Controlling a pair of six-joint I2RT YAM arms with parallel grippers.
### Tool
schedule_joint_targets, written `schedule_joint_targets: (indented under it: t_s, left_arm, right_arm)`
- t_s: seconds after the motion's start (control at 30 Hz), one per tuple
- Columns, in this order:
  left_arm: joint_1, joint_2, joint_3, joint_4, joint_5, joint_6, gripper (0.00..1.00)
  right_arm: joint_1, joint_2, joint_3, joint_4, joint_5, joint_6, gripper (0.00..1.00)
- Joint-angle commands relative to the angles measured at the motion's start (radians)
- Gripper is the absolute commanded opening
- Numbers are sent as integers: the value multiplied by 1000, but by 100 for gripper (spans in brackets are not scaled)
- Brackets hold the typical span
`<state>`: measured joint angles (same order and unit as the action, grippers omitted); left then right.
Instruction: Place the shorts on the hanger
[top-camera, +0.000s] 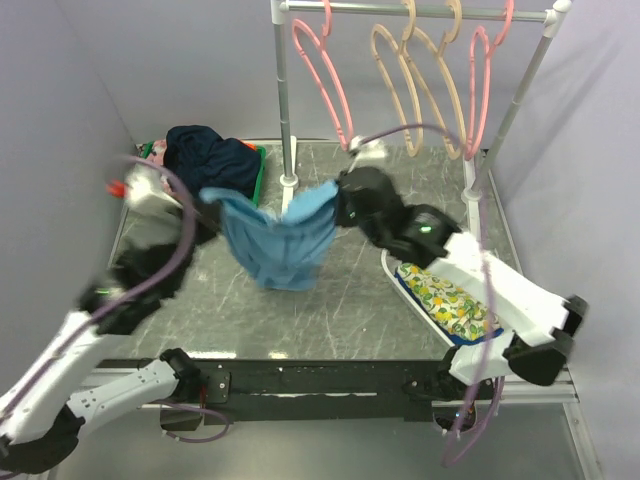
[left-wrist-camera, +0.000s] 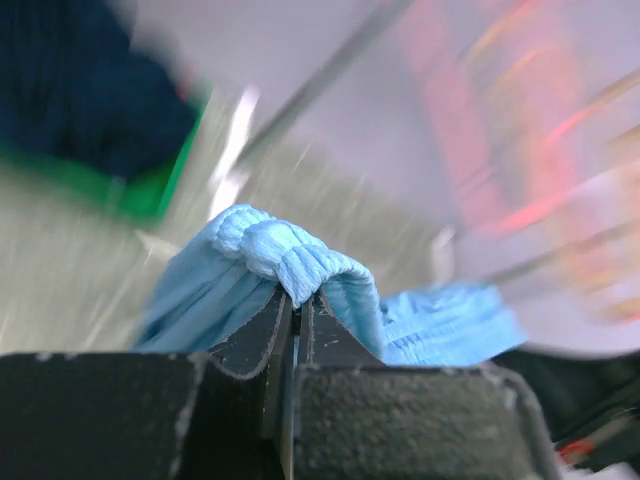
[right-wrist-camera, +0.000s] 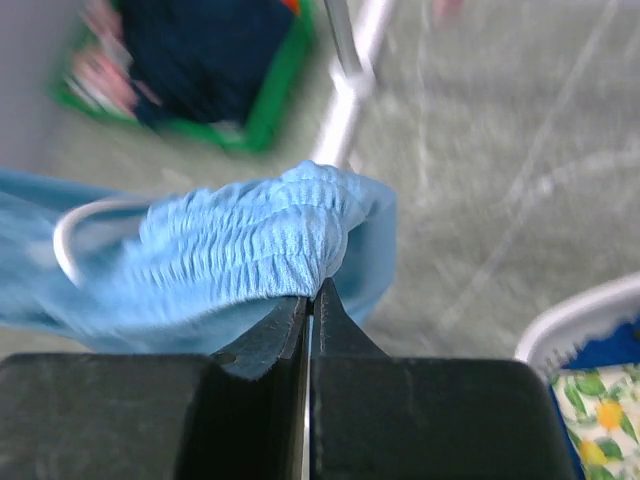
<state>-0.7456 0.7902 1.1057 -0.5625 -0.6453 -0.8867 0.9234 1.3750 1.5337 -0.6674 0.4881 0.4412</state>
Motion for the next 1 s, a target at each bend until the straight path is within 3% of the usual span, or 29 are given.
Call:
schedule_joint_targets:
  t_s: [0.0,0.03,0.13,0.23,0.3,0.4,0.5,0.53,0.6,0.63,0.7,0.73,0.8,0.87,0.97]
  left_arm:
    - [6,110,398,-65,-107,336,1]
    - [8,142,539,-83,-70,391,1]
    - [8,253,772,-108,-45,465,1]
    - [8,345,937,-174,-13,477,1]
    - [8,363,950,-215,7,462,1]
    - [8,299,805,-228,-2,410,1]
    - [8,173,527,-206,44,303,1]
    - [9,138,353,-192,65,240,1]
    - [11,40,173,-136,107,165,1]
    - [12,11,-10,-111,169,93,1]
    - [12,-60,-192,-56,225,7,1]
    - [12,-78,-371,37,289,-71,1]
    - [12,-117,-516,123,344,-132,1]
    - [14,-129,-633,200,375,-173,1]
    - [14,-120,-610,156,342,-144,15]
  right_arm:
    - [-15,-129,204,43,33,13,0]
    - [-18,-132,235,39,36,10,0]
    - [-24,-122,368,2,47,-1,0]
    - [-32,-96,471,-47,20,-13,0]
    - [-35,-94,476,-84,3,-7,0]
    - [-35,-157,305,-43,-32,24,0]
    - [-35,-233,35,47,-112,88,0]
    - [-38,-252,-121,75,-162,132,0]
    - [-40,-293,-286,181,-200,178,0]
    - [-46,-301,-363,215,-221,204,0]
    - [-75,-298,-574,333,-304,273,0]
    - [-86,-291,-640,386,-337,290,0]
    - [-107,-243,-789,520,-401,312,0]
    - [-107,-200,-828,542,-395,300,6]
    - [-83,-177,-824,519,-370,266,33]
